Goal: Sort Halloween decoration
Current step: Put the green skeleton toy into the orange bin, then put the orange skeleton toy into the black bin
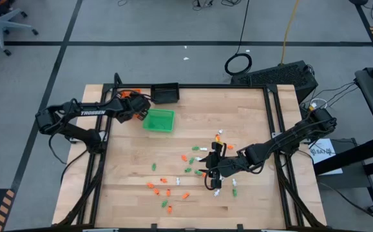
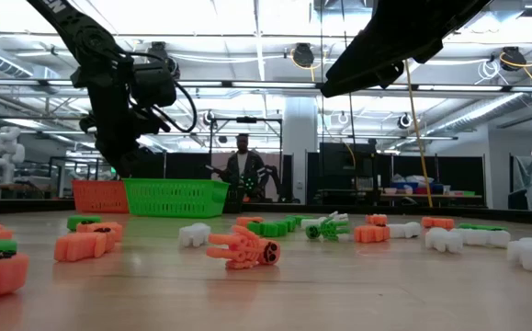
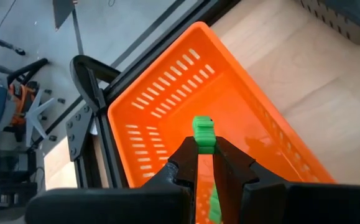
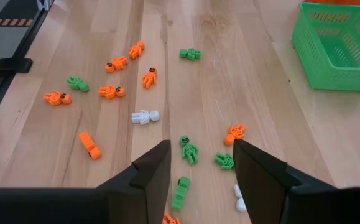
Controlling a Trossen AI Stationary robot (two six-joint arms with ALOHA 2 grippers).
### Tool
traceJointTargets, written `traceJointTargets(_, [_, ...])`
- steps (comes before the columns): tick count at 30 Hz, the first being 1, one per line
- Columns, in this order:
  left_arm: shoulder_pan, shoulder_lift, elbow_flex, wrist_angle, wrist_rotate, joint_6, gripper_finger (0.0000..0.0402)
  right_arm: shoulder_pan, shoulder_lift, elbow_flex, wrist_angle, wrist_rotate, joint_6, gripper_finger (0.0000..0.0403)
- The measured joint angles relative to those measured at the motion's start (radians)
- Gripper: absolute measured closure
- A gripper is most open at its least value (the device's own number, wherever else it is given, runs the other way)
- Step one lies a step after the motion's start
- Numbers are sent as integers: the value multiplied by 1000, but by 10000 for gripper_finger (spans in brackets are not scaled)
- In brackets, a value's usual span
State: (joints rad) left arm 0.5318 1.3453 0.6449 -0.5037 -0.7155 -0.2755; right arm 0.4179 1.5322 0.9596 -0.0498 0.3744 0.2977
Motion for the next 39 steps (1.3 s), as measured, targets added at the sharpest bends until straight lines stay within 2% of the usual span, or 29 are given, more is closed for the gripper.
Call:
traceJointTargets(4, [-4,0,0,-2,-3,4,348,0,0,0,0,0,8,243])
traceJointTargets(10, [-20,0,0,-11,-69,-8,295,0,0,0,-5,23,27,243])
traceJointTargets(15, [-68,-1,0,-25,-108,-70,282,0,0,0,-8,24,19,243])
traceJointTargets(19, [-148,-1,0,-36,-139,-126,281,0,0,0,-22,25,15,243])
traceJointTargets(24, [-278,-20,0,-48,-246,-138,281,-3,0,0,-131,27,62,243])
traceJointTargets(26, [-325,-47,0,-67,-279,-152,281,-8,0,0,-183,60,103,243])
traceJointTargets(33, [-488,-193,0,-70,-289,-165,281,-58,0,0,-410,128,243,243])
traceJointTargets(39, [-620,-285,0,-61,-288,-165,281,-116,-1,-52,-420,156,316,243])
